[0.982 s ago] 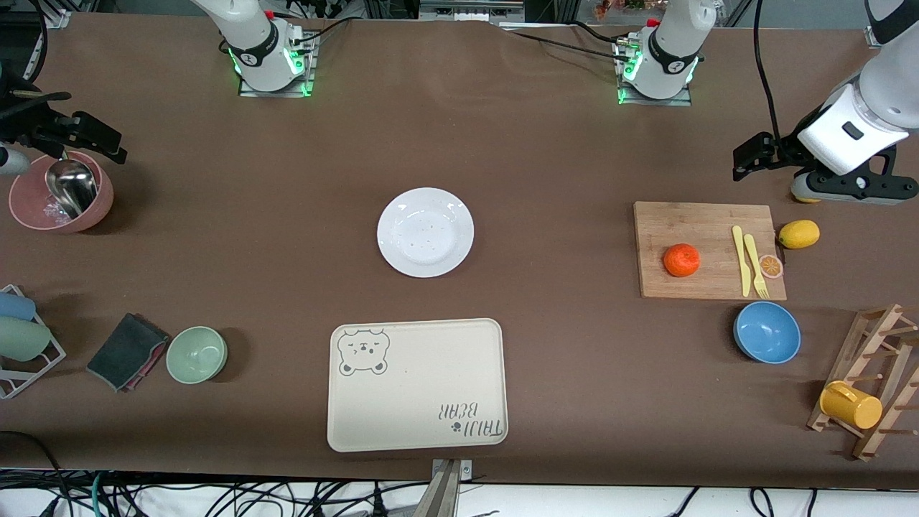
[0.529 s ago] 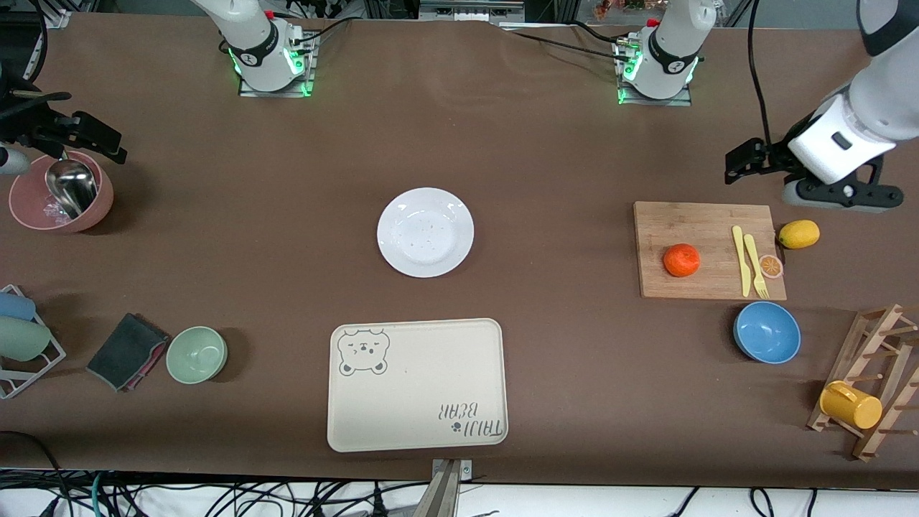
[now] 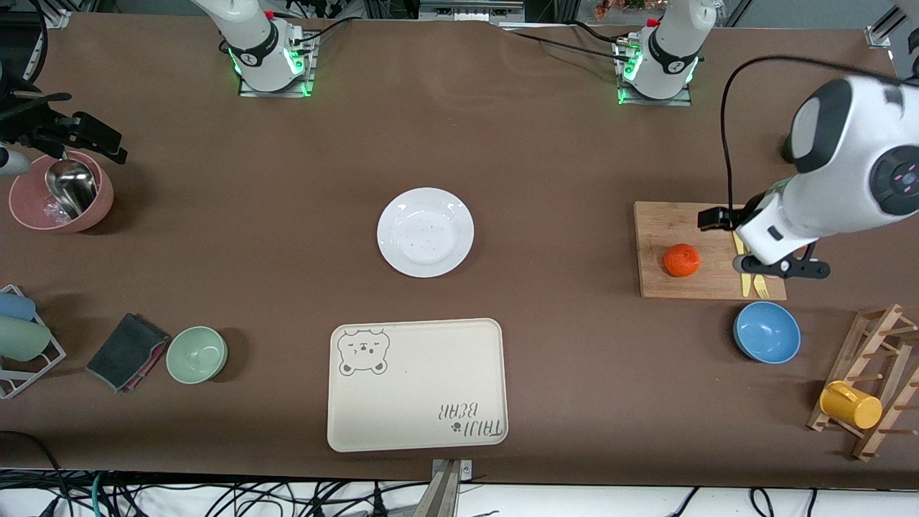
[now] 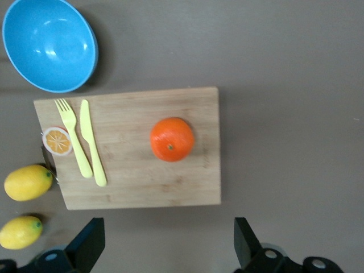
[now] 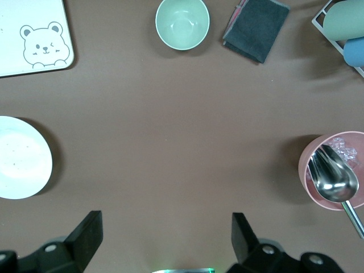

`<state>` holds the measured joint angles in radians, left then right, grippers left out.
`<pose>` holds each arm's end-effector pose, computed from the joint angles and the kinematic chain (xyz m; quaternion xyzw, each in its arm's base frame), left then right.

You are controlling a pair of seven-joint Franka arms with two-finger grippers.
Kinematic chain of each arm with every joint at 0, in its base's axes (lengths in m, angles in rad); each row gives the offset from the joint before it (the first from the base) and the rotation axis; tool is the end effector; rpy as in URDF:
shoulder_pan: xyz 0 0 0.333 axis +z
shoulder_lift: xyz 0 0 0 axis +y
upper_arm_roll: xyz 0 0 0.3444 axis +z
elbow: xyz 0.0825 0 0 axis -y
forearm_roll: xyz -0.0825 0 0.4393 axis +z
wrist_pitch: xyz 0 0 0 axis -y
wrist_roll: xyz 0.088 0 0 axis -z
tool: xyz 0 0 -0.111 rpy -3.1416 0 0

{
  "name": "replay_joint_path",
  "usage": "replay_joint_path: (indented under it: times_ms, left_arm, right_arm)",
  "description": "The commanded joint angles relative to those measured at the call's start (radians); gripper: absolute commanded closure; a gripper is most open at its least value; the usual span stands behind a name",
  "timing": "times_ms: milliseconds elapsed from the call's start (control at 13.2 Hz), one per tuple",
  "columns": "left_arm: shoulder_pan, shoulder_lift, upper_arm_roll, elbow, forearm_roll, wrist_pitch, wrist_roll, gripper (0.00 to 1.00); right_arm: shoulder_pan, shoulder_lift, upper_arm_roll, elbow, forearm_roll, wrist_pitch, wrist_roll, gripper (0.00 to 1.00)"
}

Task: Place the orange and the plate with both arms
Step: 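Reach the left gripper down to the orange and grasp it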

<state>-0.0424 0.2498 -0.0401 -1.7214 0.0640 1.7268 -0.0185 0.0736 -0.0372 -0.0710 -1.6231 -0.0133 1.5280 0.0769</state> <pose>0.6588 -0.0466 0.4223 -0.9914 0.0405 0.1203 0.0319 0.5916 -0.0008 0.6401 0.9989 -0.0372 -0.0288 0.0065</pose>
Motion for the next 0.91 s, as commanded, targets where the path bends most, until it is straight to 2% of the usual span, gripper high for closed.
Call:
replay_joint_path:
  times_ms: [0,453,831]
  left_arm:
    - [0.021,-0.026,-0.004,-0.175,0.054,0.219,0.015,0.00]
    - [0.056,-0.006,-0.004,-0.539,0.054,0.813,0.015,0.00]
    - [0.073,0.078,-0.006,-0.560,0.050,0.915,0.014,0.00]
  right_arm:
    - [-0.003,-0.009,-0.001,-0.004,0.012,-0.006,0.009,0.00]
    - [-0.003,-0.009,-0.001,-0.005,0.012,-0.006,0.009,0.00]
    - [-0.003,-0.009,-0.004,-0.006,0.012,-0.006,0.009,0.00]
